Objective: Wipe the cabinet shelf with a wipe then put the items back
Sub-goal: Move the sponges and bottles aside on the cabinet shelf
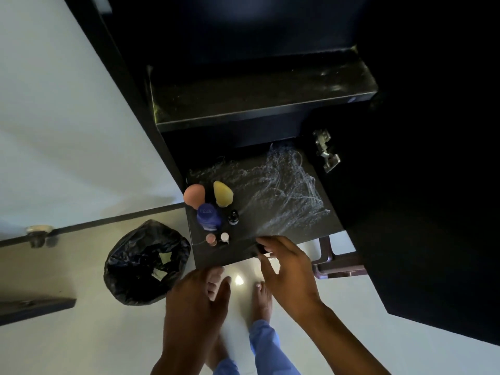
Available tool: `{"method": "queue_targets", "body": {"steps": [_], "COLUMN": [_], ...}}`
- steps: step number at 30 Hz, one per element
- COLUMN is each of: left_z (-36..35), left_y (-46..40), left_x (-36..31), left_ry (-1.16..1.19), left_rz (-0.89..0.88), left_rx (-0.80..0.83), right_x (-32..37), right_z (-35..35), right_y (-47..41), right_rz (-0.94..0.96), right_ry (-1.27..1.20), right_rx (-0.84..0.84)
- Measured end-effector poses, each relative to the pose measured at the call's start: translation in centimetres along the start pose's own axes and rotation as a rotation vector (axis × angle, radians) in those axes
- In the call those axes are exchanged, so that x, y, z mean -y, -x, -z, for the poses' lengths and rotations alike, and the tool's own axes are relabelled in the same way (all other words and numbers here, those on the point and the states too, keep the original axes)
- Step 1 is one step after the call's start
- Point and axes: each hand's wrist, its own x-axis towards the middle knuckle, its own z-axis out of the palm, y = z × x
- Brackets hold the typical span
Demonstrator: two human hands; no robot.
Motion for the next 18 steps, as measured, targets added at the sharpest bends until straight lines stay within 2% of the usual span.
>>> {"method": "queue_targets", "body": {"steps": [5, 10, 18], "left_z": [2.6, 5.9, 10.4], "left_y": [2.0, 4.2, 12.1], "left_x": [-6.2, -14.8, -28.9], "left_ry": [-0.026, 0.074, 0.218], "left_rz": [-0.26, -0.491, -0.876], "left_rx": [0.101, 0.188, 0.236], "right_x": [3.1, 6.7, 13.4], "right_z": [8.2, 18.1, 31.5], "right_y": [1.6, 4.3, 14.0], "right_rz": [-0.034, -0.085, -0.138], "right_ry": [0.038, 0.058, 0.06], "right_rx": [-0.107, -0.259, -0.737]}}
